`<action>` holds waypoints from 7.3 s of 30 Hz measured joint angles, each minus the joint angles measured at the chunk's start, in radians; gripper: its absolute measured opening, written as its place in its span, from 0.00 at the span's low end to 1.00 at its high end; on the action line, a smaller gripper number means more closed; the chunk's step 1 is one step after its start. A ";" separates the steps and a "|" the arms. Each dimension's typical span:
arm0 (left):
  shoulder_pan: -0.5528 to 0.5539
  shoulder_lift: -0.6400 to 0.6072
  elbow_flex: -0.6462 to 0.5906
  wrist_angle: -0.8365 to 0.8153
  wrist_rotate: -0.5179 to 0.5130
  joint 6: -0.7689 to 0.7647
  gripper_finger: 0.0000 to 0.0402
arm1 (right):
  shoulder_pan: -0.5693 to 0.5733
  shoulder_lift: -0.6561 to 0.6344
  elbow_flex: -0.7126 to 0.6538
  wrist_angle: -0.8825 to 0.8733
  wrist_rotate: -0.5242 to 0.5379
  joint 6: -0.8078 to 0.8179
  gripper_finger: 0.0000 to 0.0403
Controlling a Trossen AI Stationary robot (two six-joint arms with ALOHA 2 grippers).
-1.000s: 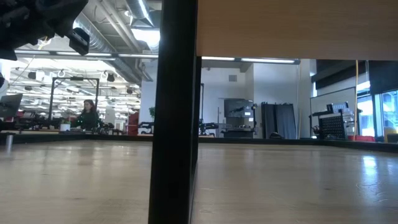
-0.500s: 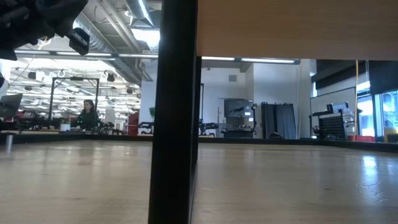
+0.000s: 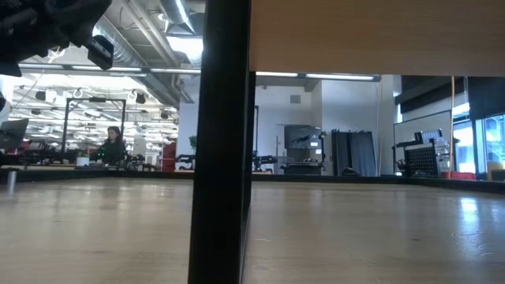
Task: Pick and place cans onto a shelf
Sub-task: Adjust the tuna can on the shelf, then adjust the canned spicy black beans on the shelf
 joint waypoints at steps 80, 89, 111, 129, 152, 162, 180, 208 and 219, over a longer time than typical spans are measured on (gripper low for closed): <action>0.000 0.000 0.000 0.002 0.000 0.004 0.00 | -0.025 0.000 -0.143 -0.001 0.223 0.048 0.07; 0.000 0.000 0.000 0.049 -0.002 0.003 0.00 | -0.024 0.000 -0.142 -0.003 0.207 0.108 0.01; 0.000 0.000 0.000 0.051 0.027 0.003 0.00 | -0.024 0.001 -0.034 0.000 0.094 0.164 0.00; 0.000 0.000 0.000 0.051 0.027 -0.001 0.00 | -0.092 0.001 0.015 -0.001 0.098 0.167 0.00; 0.000 0.000 0.000 0.042 0.110 -0.028 0.00 | -0.511 -0.111 0.016 -0.001 0.033 0.278 0.00; 0.000 0.000 0.000 0.042 0.137 -0.028 0.00 | -0.732 -0.213 0.016 0.011 -0.190 0.275 0.00; 0.000 0.000 0.000 0.040 0.136 -0.022 0.00 | -0.981 -0.221 -0.107 0.197 -0.458 -0.025 0.00; 0.000 0.000 0.000 0.041 0.135 -0.023 0.00 | -0.940 -0.221 -0.337 0.425 -0.729 -0.055 0.00; 0.000 0.000 0.000 0.041 0.134 -0.023 0.00 | -0.917 -0.221 -0.330 0.415 -0.733 -0.067 0.00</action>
